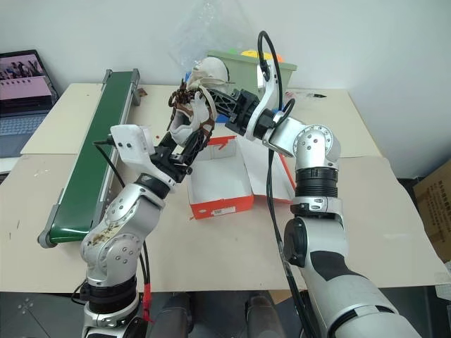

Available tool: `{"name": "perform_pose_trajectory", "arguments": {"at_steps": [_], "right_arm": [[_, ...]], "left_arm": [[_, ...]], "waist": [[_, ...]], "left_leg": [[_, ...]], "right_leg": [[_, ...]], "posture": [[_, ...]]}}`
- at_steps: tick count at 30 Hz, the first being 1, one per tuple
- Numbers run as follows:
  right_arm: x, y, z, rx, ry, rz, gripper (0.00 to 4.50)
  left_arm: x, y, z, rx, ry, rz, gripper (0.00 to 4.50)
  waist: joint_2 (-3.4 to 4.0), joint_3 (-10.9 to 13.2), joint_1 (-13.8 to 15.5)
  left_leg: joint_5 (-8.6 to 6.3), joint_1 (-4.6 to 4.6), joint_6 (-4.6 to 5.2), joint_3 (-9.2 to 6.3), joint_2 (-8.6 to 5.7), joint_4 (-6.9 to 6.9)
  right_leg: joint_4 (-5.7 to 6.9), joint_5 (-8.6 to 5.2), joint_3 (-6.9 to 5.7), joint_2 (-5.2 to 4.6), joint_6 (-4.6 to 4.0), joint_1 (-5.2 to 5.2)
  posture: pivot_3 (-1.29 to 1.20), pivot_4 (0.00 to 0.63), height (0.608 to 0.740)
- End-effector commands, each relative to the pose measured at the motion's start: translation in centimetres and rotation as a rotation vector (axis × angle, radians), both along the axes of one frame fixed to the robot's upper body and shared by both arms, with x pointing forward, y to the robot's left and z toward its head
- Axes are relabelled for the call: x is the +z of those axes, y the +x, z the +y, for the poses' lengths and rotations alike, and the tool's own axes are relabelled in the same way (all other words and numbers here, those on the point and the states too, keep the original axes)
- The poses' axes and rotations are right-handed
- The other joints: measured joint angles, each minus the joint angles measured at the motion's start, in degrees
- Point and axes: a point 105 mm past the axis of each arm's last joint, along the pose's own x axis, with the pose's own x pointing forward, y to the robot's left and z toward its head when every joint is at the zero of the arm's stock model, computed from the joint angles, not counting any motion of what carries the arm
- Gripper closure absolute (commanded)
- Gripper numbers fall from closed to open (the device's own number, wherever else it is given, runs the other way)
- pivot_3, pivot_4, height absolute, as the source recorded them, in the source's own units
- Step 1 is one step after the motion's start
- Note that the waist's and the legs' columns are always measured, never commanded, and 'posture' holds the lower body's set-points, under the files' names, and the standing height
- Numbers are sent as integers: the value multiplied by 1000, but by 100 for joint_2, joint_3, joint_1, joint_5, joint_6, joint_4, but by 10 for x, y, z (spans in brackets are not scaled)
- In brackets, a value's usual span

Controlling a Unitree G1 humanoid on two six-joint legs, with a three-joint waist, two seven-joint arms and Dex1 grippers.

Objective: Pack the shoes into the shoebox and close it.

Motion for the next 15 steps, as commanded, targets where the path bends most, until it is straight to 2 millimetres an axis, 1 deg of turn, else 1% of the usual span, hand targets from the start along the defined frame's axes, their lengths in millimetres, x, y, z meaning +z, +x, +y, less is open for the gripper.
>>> {"name": "perform_pose_trajectory", "arguments": {"at_steps": [1,3,5,8,10,14,15], "right_arm": [[13,8,-6,-92,-160,-95,4027],[11,11,-6,-112,-214,-88,4027],[5,15,-5,-141,-292,-60,4027],[-26,17,-4,-154,-467,96,4027],[-37,17,-4,-153,-504,157,4027],[-61,20,-5,-160,-597,171,4027],[-70,20,-6,-158,-627,182,4027]], "left_arm": [[15,-15,30,72,-31,-52,58],[14,-17,44,114,6,-45,58],[13,-17,60,172,47,-40,58],[15,-18,75,230,85,-44,58],[16,-18,79,243,91,-46,58],[15,-18,76,243,92,-43,58],[15,-18,75,242,92,-44,58]], "waist": [[0,0,-1],[0,0,-6],[1,1,-18],[1,1,-12],[1,0,1],[1,1,39],[1,1,38]], "left_leg": [[0,0,0,0,0,0],[0,0,0,1,0,0],[0,0,0,1,0,-2],[0,0,0,1,0,-2],[0,0,0,0,0,-2],[0,-2,0,0,-1,-1],[0,-3,0,0,-1,-1]], "right_leg": [[0,0,1,0,0,-1],[-1,0,1,0,0,-2],[0,0,2,0,0,-4],[-1,0,2,0,0,-4],[-2,0,0,0,-1,-2],[-5,0,-2,-2,-1,-1],[-5,0,-2,-2,-1,-2]], "posture": [[0,150,740],[0,150,740],[0,150,740],[0,150,740],[0,150,740],[0,150,740],[0,150,740]]}}
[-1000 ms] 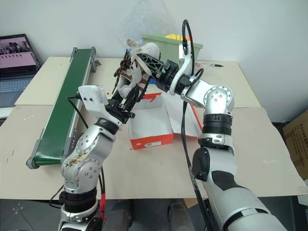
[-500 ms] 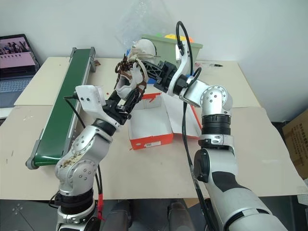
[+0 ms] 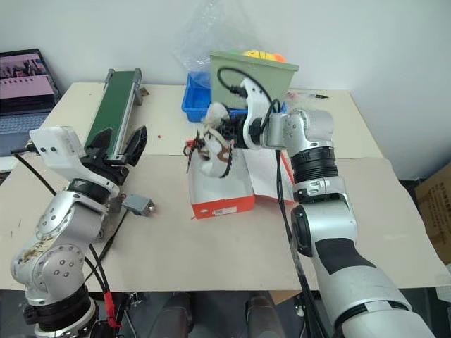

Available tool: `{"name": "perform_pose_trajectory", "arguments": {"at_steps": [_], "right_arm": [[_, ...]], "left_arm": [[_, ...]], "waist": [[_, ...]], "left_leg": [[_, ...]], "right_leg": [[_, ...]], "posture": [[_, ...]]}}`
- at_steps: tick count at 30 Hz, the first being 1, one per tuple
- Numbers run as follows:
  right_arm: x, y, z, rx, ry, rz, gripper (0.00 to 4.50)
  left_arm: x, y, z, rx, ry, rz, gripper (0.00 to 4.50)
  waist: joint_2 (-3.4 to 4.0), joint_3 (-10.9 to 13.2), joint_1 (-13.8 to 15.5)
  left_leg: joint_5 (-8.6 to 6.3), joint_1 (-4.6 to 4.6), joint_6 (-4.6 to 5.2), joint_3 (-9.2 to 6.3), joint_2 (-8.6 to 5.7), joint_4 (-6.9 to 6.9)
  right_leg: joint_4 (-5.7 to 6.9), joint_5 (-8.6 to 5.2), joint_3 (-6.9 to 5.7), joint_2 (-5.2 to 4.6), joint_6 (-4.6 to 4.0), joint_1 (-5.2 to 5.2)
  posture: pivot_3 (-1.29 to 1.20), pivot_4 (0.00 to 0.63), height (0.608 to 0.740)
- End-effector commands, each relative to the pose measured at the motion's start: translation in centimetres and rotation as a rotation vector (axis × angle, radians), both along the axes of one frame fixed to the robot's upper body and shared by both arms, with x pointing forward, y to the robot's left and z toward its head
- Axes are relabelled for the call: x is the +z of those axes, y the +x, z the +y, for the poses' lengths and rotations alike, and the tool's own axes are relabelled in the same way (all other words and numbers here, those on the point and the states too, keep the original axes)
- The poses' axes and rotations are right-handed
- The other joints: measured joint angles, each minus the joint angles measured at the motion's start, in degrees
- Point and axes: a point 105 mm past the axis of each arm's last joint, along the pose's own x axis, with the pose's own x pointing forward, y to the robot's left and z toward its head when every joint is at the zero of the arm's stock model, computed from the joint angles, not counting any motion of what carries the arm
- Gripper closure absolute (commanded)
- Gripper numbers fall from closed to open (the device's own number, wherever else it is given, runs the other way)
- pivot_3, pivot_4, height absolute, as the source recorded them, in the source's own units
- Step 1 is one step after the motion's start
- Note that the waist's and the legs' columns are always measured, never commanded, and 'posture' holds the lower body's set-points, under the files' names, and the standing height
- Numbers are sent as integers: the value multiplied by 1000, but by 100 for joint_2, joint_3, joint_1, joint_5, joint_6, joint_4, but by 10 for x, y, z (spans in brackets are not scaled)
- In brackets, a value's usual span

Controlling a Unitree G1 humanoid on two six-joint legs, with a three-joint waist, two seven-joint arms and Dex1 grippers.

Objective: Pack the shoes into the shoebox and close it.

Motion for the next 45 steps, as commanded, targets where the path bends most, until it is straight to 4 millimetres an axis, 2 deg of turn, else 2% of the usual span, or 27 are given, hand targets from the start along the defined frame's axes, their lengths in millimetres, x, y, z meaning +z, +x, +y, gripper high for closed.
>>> {"name": "perform_pose_trajectory", "arguments": {"at_steps": [1,3,9,14,18,20,21,22,25,26,27,28,29,36,39,41,45], "right_arm": [[-7,3,-5,-3,-67,-27,4027],[-21,6,-11,-11,-139,-30,4027],[-35,12,-21,-13,-250,-55,4027],[-45,13,-16,22,-315,-76,4027],[-51,15,-3,49,-358,-111,4027],[-50,16,2,56,-361,-128,3034],[-49,16,4,61,-352,-132,2876],[-48,16,7,66,-347,-136,2501],[-36,19,11,55,-356,-191,1526],[-22,21,18,58,-353,-240,1278],[-5,22,25,60,-349,-299,634],[9,23,31,62,-349,-348,505],[19,23,35,64,-352,-388,60],[69,18,42,69,-339,-546,16],[97,7,47,96,-168,-590,16],[113,3,45,115,-85,-660,16],[112,-1,34,182,-78,-727,16]], "left_arm": [[12,-7,-8,-11,10,-58,58],[12,-8,-9,-5,10,-61,58],[9,-14,-10,23,1,-56,58],[8,-16,-11,38,-10,-52,58],[5,-18,-14,50,-30,-43,58],[4,-20,-14,58,-38,-39,0],[4,-21,-14,63,-38,-39,0],[4,-22,-14,67,-38,-38,0],[4,-24,-13,76,-38,-38,0],[4,-24,-12,78,-39,-36,0],[3,-25,-12,81,-37,-32,0],[2,-26,-11,84,-33,-28,0],[2,-26,-11,85,-31,-27,0],[6,-26,-8,85,-9,-38,0],[7,-25,-4,104,15,-43,0],[7,-22,6,154,43,-36,0],[4,-18,28,256,84,-13,0]], "waist": [[0,0,-6],[0,0,-21],[0,0,-34],[0,0,-37],[0,0,-44],[-1,-1,-52],[-1,-1,-52],[-1,-1,-52],[-1,-1,-45],[-1,-1,-21],[0,0,-22],[0,0,-26],[1,0,-35],[0,0,-19],[0,0,-13],[0,0,-17],[0,0,-20]], "left_leg": [[0,0,0,0,0,0],[0,0,0,0,0,-1],[0,0,0,1,1,-2],[0,0,0,0,0,0],[0,1,0,0,1,-1],[0,2,0,0,1,0],[0,4,0,0,1,0],[0,6,0,0,1,1],[0,6,-1,0,1,1],[0,6,-1,0,1,0],[0,3,-1,0,0,-1],[0,1,-1,0,0,-1],[0,0,-1,0,0,-1],[-1,2,-1,0,1,-4],[-1,0,-1,-1,1,-4],[-1,-1,-1,-1,1,-4],[-1,1,-2,-1,1,-4]], "right_leg": [[0,0,0,0,0,-1],[1,0,0,1,0,-2],[2,0,2,1,0,-3],[2,0,1,1,0,-3],[2,0,2,1,0,-2],[3,0,1,1,0,-1],[4,1,1,2,0,1],[5,1,1,2,-1,2],[5,1,1,2,-1,1],[4,1,1,2,-1,1],[2,1,0,1,-1,0],[2,1,1,1,-1,-3],[3,1,1,1,-1,-4],[0,1,-1,1,-2,-3],[0,1,-2,1,-2,-4],[0,1,-2,1,-2,-5],[0,1,-2,1,-2,-2]], "posture": [[0,150,740],[0,150,740],[0,150,740],[0,150,740],[0,150,740],[0,150,740],[0,150,740],[0,150,740],[0,150,740],[0,150,740],[0,150,740],[0,150,740],[0,150,740],[0,150,740],[0,150,740],[0,150,740],[0,150,740]]}}
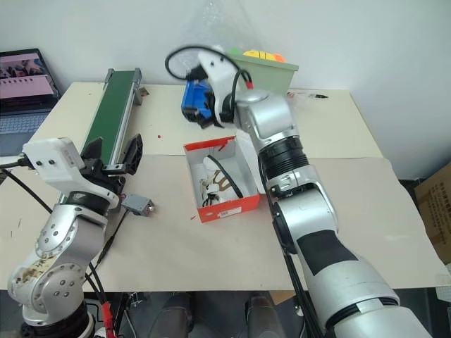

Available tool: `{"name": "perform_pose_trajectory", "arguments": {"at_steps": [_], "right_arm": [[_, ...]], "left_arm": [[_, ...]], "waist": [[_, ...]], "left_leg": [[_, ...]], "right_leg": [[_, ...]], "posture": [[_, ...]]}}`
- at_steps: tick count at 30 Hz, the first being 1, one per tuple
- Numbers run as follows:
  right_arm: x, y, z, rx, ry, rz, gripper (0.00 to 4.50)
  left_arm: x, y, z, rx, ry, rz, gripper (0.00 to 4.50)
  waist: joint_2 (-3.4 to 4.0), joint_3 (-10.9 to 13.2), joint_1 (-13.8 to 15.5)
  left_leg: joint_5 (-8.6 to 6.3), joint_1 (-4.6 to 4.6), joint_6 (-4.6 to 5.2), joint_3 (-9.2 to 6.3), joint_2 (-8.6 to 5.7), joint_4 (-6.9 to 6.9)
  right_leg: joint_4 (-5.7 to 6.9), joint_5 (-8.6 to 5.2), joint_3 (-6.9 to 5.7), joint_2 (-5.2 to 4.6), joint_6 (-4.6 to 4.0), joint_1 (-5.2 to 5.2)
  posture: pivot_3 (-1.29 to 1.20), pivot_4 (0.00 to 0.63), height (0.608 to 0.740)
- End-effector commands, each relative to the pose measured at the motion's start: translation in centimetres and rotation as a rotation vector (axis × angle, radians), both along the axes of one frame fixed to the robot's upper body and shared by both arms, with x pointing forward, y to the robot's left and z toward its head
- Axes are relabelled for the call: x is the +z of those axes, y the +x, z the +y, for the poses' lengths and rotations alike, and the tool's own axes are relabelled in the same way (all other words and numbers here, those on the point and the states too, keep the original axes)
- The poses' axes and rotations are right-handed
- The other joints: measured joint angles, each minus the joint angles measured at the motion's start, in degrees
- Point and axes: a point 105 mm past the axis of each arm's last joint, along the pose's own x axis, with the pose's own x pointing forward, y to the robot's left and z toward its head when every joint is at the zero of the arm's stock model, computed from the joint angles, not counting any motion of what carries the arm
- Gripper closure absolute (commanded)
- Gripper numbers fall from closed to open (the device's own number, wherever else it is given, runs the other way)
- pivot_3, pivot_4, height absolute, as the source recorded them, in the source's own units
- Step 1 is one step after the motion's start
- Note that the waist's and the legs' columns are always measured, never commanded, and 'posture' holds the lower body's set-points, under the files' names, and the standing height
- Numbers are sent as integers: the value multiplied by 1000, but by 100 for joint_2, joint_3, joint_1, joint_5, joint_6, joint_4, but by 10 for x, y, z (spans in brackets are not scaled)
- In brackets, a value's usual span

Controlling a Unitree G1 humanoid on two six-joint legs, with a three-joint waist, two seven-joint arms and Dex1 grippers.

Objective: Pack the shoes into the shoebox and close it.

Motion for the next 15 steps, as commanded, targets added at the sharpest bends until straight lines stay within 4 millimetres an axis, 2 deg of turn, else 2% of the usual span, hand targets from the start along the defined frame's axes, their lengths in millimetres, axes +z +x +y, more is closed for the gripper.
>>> {"name": "perform_pose_trajectory", "arguments": {"at_steps": [1,6,9,12,15], "right_arm": [[15,-13,-7,128,63,-75,16],[12,-35,-2,317,150,20,16],[-7,-44,2,380,124,80,16],[-27,-45,1,378,45,89,16],[-21,-57,7,460,72,74,16]], "left_arm": [[6,-1,25,110,40,-18,0],[11,-2,41,176,64,-25,0],[6,-2,47,209,76,-3,0],[8,-2,47,211,92,-7,0],[11,-6,55,249,157,0,0]], "waist": [[0,0,-3],[0,0,-35],[0,0,-37],[-2,-1,-27],[-1,0,-18]], "left_leg": [[0,1,0,0,0,1],[0,0,0,1,0,-2],[0,0,0,0,1,-6],[0,1,0,0,1,-2],[0,2,0,0,1,-1]], "right_leg": [[0,0,0,0,0,1],[1,0,3,0,0,-4],[2,0,3,1,0,-4],[3,0,1,0,0,0],[4,1,1,1,-1,-2]], "posture": [[0,150,740],[0,150,740],[0,150,740],[0,150,740],[0,150,740]]}}
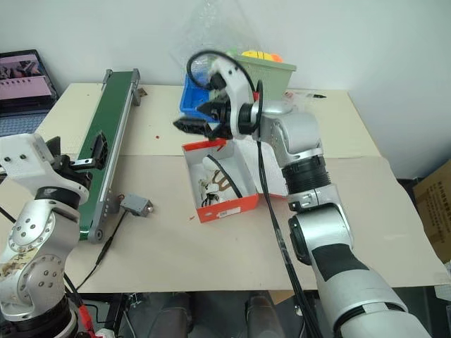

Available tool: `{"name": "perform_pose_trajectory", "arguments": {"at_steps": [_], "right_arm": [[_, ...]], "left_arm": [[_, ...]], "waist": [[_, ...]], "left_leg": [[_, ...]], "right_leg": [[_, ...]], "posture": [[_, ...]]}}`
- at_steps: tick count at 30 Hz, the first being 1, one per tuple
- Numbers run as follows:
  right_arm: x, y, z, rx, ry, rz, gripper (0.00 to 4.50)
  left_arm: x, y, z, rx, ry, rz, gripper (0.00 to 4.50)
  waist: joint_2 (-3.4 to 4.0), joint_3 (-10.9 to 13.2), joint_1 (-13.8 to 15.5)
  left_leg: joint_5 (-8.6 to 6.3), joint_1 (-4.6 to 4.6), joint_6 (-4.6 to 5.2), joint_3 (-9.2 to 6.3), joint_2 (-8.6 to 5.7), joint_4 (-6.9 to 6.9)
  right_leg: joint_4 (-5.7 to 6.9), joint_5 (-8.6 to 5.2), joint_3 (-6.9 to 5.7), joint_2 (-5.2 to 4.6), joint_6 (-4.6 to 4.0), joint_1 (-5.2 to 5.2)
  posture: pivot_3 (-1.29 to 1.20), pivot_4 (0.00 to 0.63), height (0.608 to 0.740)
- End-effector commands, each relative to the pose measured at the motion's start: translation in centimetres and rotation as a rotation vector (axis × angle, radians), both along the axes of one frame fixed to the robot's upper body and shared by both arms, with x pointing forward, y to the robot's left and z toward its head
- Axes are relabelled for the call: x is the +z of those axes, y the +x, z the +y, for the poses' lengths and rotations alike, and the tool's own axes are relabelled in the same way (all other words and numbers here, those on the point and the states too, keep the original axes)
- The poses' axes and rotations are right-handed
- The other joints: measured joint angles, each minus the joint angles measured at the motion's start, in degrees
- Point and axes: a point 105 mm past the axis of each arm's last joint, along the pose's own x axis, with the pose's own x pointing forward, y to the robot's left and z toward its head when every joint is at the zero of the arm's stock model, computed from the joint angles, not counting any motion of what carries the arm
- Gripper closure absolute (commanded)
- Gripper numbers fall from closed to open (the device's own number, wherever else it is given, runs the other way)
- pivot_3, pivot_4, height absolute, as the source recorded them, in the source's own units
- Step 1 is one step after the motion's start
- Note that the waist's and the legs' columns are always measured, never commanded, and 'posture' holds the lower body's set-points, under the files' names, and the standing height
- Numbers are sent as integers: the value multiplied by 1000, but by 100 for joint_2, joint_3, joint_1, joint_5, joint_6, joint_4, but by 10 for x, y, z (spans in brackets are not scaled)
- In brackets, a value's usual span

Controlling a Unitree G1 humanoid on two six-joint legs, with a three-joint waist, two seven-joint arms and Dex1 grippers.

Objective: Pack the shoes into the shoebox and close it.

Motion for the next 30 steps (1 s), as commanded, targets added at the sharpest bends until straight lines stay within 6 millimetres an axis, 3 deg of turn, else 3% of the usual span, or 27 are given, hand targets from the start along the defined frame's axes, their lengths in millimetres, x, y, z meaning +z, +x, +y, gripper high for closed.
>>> {"name": "perform_pose_trajectory", "arguments": {"at_steps": [1,3,6,15,20,30], "right_arm": [[31,-28,7,174,65,-108,16],[37,-47,4,304,76,-158,16],[38,-59,-4,396,66,-205,16],[38,-59,-9,450,73,-203,16],[34,-65,-6,486,66,-193,16],[15,-54,-6,411,-24,-222,16]], "left_arm": [[11,-11,17,78,81,-20,0],[12,-17,31,128,98,-14,0],[11,-25,48,187,138,19,0],[0,-43,84,324,109,78,0],[2,-47,88,326,123,86,0],[-11,-43,91,264,29,151,0]], "waist": [[1,1,-2],[1,1,-4],[1,1,-7],[0,0,-2],[0,0,-3],[0,0,-3]], "left_leg": [[0,-1,0,0,0,-1],[0,-2,0,1,0,-6],[-2,-2,-1,1,1,-11],[-2,4,-2,1,2,-5],[-2,4,-2,1,2,-8],[-2,4,-3,1,2,-7]], "right_leg": [[0,0,1,0,0,-3],[-3,-1,2,0,0,-4],[-6,-2,0,0,0,-5],[-4,-1,-1,0,-2,0],[-3,-1,-1,0,-3,-2],[-2,-1,-1,0,-3,-3]], "posture": [[0,150,740],[0,150,740],[0,150,740],[0,150,740],[0,150,740],[0,150,740]]}}
